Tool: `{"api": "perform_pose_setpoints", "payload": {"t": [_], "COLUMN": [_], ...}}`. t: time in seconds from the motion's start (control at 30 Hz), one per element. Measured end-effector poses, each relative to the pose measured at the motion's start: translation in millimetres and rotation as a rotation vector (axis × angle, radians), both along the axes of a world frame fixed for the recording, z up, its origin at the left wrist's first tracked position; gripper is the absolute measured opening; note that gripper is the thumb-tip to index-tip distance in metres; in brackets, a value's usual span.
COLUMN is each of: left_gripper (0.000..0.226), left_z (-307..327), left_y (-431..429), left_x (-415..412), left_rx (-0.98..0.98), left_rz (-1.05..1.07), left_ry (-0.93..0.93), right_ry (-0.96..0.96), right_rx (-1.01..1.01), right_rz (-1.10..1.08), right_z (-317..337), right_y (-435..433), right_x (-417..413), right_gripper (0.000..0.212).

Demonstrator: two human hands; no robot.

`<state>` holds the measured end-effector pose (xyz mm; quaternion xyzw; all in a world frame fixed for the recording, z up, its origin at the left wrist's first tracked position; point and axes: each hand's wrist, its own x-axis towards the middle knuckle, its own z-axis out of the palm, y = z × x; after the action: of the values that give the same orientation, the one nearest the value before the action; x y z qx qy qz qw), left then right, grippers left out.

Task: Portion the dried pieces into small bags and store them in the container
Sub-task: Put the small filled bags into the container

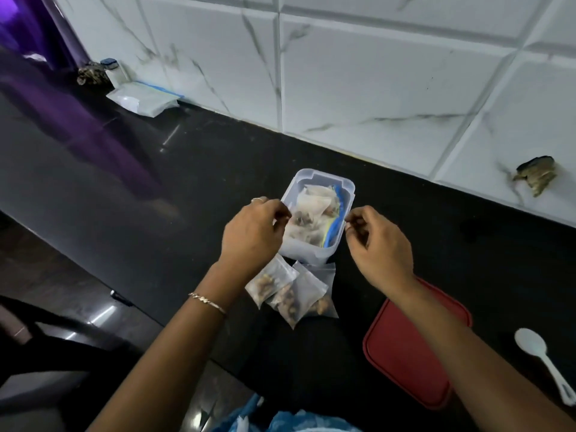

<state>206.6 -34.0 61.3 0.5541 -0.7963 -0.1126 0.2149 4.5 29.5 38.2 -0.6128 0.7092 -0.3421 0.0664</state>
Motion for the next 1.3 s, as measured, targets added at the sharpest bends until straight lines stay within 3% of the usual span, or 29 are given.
{"api": "perform_pose_setpoints", "payload": {"t": [0.17,0.33,0.43,0.57,0.77,0.83,1.0,1.1,1.17,1.3], "left_gripper": [0.009,0.051,0.058,0.054,0.047,0.037,0.021,0.009,0.012,0.029], "left_z": [-34,-80,-89,-89,-96,-98,-89,-73,-58,-24], "left_y": [35,40,26,17,17,17,30,36,33,17], "left_x": [32,43,42,36,39,44,62,70,73,67], "left_rx": [0.233,0.341,0.438,0.511,0.510,0.534,0.611,0.664,0.622,0.503], "left_rz": [0.100,0.114,0.102,0.111,0.181,0.184,0.159,0.154,0.163,0.111], "left_ry": [0.126,0.098,0.036,-0.136,-0.058,0.031,0.702,0.955,1.032,1.013], "right_ry": [-0.110,-0.023,-0.035,-0.054,-0.124,-0.166,-0.506,-0.622,-0.649,-0.579], "right_rx": [0.101,0.342,0.393,0.429,0.398,0.355,0.203,0.144,0.075,-0.104], "right_rz": [-0.070,-0.035,-0.003,0.013,-0.020,-0.001,0.115,0.175,0.193,0.151], "right_z": [-37,-63,-67,-71,-70,-69,-68,-59,-42,-7], "right_y": [49,62,58,51,47,50,60,61,59,40], "right_x": [25,38,42,43,46,48,54,56,54,38], "right_gripper": [0.028,0.035,0.041,0.038,0.020,0.017,0.012,0.011,0.013,0.004]}}
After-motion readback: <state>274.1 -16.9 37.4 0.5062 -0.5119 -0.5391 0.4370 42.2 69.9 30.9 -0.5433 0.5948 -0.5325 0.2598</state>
